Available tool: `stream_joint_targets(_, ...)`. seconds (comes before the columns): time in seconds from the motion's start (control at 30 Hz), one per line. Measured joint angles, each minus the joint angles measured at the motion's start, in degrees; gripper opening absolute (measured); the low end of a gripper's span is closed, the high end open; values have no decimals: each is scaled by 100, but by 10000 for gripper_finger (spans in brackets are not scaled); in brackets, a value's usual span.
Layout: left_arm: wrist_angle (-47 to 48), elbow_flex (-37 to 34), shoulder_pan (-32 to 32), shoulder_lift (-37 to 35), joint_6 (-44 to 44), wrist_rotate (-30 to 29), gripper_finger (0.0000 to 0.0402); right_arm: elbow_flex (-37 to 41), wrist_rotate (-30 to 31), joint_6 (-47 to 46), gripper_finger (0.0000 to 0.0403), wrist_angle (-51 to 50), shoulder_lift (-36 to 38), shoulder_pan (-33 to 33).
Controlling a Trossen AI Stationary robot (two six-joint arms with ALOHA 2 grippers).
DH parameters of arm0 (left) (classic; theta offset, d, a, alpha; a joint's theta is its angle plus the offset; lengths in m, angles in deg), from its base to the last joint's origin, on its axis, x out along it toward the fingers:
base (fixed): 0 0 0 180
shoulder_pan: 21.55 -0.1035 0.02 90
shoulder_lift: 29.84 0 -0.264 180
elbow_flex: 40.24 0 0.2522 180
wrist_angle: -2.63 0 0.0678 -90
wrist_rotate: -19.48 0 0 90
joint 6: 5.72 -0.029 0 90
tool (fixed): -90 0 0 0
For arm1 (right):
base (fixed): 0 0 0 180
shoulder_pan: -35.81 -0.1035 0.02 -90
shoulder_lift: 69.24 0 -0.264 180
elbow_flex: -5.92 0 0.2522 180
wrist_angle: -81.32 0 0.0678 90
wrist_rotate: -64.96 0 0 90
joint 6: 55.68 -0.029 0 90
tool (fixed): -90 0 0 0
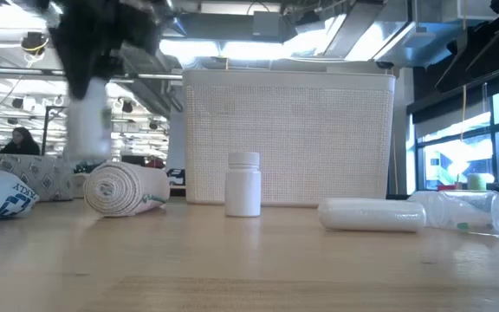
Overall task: Pick & place medical supplies in basket/bin
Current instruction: Put the white medicine bottle into the white bin
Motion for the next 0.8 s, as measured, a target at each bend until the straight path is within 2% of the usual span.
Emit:
stream_joint_targets(0.1,-17,493,-27,-130,-346,-69,206,0,1,-16,243,0,0,1)
stream_joint_targets(0.2,-149,1025,-39,-224,-971,-478,212,0,1,14,243,0,0,0)
stream_joint_targets(0.27,-348,1344,-46,-245,-1507,-1087,212,0,1,11,243,0,0,1)
stream_joint_targets(0.4,-1417,1752,-128,-248,-2583,-2776,204,0,1,4,243,1,-2,1)
stream_joint_targets(0.47,-2115,1781,-242,-249,-3112,-3250,201,0,1,4,243,1,-2,1)
stream_joint_targets(0.57,-3027,1779,-509,-236,-3822,-3218,202,0,1,4,243,2,-2,0)
stream_joint_targets(0.63,-3551,1792,-712,-180,-4114,-2936,205,0,0,4,243,2,-2,1)
stream_joint_targets(0.8,-4175,1788,-1233,87,-4553,-2281,205,0,2,9,243,2,-2,0)
